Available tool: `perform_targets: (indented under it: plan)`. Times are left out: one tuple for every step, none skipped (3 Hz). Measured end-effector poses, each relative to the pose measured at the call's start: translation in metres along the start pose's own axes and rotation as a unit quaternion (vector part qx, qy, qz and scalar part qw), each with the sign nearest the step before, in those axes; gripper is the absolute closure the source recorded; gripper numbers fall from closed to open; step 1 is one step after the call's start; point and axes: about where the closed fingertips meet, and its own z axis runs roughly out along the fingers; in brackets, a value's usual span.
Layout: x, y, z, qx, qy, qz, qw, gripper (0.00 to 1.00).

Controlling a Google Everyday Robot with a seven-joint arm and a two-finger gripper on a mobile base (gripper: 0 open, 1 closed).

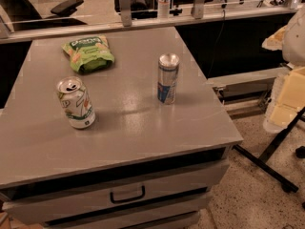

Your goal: Pick redbull can

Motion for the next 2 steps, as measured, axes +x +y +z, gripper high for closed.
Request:
perform_targets:
  plan:
    - [0.0000, 0.0000, 0.0000, 0.000, 0.000, 0.000, 1.0000, 0.00]
    - [-0.0047, -0.0029, 0.0062, 0.000, -0.019, 0.011, 0.9998, 0.00]
